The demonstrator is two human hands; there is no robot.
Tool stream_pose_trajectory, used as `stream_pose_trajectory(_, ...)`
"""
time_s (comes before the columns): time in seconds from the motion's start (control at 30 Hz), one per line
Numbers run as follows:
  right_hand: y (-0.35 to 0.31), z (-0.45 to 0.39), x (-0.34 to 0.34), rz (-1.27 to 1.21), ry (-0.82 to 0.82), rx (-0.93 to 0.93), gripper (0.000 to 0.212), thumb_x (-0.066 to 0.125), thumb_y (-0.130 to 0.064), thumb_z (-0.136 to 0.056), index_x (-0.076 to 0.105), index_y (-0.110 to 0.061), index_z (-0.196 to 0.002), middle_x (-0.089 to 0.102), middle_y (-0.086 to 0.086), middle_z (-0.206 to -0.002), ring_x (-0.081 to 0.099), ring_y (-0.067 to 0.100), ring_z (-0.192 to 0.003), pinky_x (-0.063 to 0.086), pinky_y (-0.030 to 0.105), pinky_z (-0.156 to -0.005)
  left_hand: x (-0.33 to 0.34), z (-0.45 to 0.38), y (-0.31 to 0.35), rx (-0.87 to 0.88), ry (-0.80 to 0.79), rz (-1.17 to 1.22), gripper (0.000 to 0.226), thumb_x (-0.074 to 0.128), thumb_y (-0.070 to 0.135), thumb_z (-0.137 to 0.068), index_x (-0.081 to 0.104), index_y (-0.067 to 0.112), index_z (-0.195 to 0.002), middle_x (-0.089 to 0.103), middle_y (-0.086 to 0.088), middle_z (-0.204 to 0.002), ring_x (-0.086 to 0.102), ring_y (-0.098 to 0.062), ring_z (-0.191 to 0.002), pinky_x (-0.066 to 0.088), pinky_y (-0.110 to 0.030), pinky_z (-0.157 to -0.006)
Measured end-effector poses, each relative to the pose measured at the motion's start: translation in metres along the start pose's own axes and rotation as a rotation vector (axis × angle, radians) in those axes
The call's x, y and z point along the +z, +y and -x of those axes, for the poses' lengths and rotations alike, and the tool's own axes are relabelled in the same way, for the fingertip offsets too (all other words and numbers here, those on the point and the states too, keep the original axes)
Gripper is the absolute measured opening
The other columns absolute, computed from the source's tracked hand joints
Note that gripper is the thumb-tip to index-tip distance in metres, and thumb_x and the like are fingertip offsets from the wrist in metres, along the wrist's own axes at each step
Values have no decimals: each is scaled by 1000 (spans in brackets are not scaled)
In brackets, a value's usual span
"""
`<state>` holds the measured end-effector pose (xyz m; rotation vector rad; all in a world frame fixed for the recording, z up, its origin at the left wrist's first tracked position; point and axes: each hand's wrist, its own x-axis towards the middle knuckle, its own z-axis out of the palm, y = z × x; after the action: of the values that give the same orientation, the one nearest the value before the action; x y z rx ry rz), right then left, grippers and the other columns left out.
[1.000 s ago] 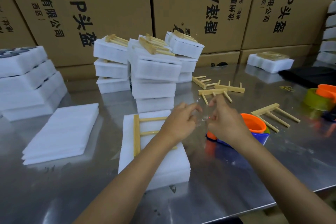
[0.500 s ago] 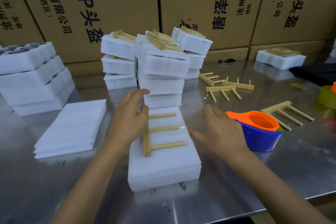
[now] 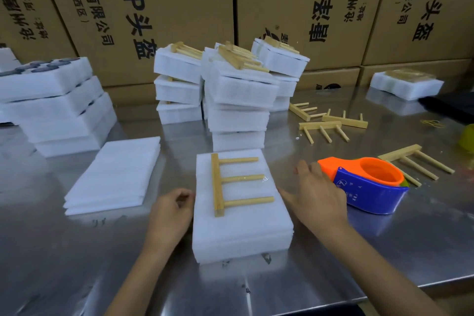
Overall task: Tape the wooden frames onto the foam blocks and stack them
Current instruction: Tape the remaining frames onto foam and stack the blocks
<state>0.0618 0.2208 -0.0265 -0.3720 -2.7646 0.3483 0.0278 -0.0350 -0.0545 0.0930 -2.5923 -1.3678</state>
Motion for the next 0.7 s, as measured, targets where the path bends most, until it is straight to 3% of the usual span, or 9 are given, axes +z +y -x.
stream_pose_trajectory(0.1, -4, 8, 4, -14, -22, -2, 42, 54, -55, -93, 48, -28, -125, 47, -2, -119, 55, 19, -106, 36, 30, -61, 2, 5, 5, 60, 18, -35, 16, 62, 12, -94, 71, 13, -80, 71, 3, -77, 66, -15, -77, 50, -35, -69)
stream_pose_trajectory(0.2, -7, 11, 5, -81, -24, -2, 34, 53, -48, -95, 51, -31, -124, 51, -5, -120, 57, 17, -103, 36, 29, -63, 0, 9, 7, 91, 49, 5, 15, 61, 8, -94, 71, 12, -83, 70, -1, -83, 65, -20, -81, 51, -37, -73)
stream_pose_trajectory(0.37, -7, 18, 5, -260, -12, 10, 24, 57, -44, -94, 55, -34, -115, 61, -14, -108, 57, 11, -91, 35, 27, -63, -6, 20, 28, 97, 180, 322, 16, 58, 14, -97, 71, 19, -90, 73, 6, -87, 66, -5, -81, 49, -17, -69)
stream_pose_trajectory(0.43, -8, 20, 6, -423, 21, 8, 16, 62, -37, -92, 61, -35, -107, 66, -16, -97, 59, 7, -83, 39, 26, -62, -11, 20, 41, 90, 206, 417, 15, 57, 18, -98, 70, 24, -93, 72, 12, -91, 65, -1, -85, 50, -21, -73)
stream_pose_trajectory(0.5, -13, 16, 4, -771, 41, 42, 6, 64, -26, -93, 69, -28, -92, 71, -14, -84, 61, 1, -75, 44, 28, -64, -14, 17, 46, 38, 163, 511, 16, 57, 20, -99, 69, 29, -94, 72, 12, -95, 67, -7, -90, 52, -29, -77)
stream_pose_trajectory(0.6, -23, 12, 3, -1160, -3, 108, 35, 61, -20, -96, 66, -18, -62, 61, -11, -60, 45, -1, -58, 36, 24, -55, -12, 18, 50, -144, 47, 753, 17, 59, 23, -97, 70, 37, -94, 74, 4, -100, 70, -20, -89, 56, -40, -75)
stream_pose_trajectory(0.7, -34, 10, 4, -1335, -106, 234, 33, 59, -20, -96, 66, -11, -65, 58, 0, -63, 44, 9, -65, 33, 26, -60, -6, 19, 47, -244, 33, 937, 14, 63, 29, -95, 70, 37, -103, 75, -2, -103, 70, -21, -88, 58, -40, -75)
